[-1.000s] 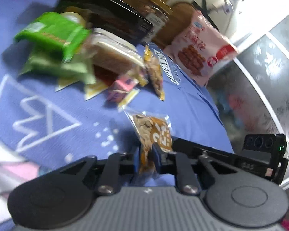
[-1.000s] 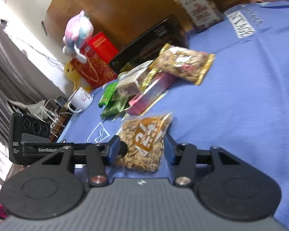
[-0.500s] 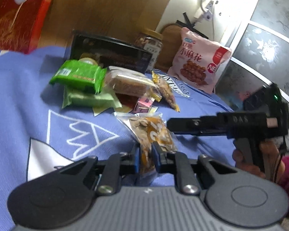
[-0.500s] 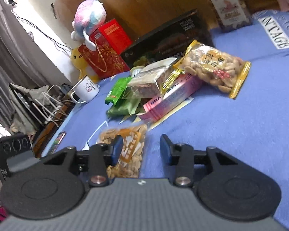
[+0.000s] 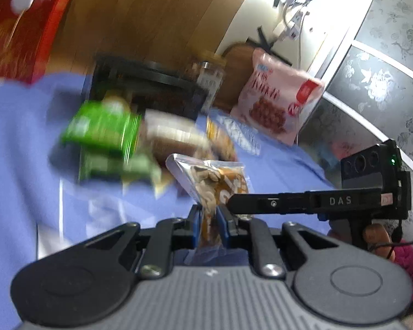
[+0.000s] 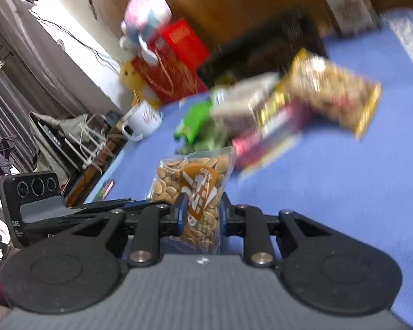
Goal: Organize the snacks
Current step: 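Carry the cookie bag into the black tin box and open the left gripper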
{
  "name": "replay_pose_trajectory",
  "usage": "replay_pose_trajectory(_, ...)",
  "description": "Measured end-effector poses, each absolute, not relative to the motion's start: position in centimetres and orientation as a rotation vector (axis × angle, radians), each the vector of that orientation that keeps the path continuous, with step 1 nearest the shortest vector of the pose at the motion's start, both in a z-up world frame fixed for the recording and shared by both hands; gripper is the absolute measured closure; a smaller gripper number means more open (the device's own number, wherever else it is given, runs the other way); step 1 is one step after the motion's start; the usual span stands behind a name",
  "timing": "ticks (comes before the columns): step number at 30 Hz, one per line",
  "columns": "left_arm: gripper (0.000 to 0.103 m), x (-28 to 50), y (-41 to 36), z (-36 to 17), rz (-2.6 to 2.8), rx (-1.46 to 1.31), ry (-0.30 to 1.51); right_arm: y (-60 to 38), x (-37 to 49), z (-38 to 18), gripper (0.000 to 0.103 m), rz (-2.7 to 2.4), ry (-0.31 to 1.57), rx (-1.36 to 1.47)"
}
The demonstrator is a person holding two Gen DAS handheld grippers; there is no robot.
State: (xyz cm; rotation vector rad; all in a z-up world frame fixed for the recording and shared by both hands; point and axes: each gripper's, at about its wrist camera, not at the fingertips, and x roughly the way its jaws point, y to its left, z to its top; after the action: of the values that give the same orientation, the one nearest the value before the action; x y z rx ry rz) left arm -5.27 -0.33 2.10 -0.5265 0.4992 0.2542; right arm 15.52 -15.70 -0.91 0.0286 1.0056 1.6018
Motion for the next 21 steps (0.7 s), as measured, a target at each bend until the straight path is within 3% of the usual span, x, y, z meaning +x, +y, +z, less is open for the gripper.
replay_pose_trajectory(10, 0.084, 5.2, 10.2, 9.3, 0.384, -0.423, 0.418, -5.1, 20.5, 6.5, 0.077, 1.522, 0.661, -0.022)
replay_pose_trajectory(21, 0.069, 11.3, 16.0, 4.5, 0.509, -0.483, 0.572, 3.0, 23.7, 3.2, 0.075, 1.43, 0.65, -0.219)
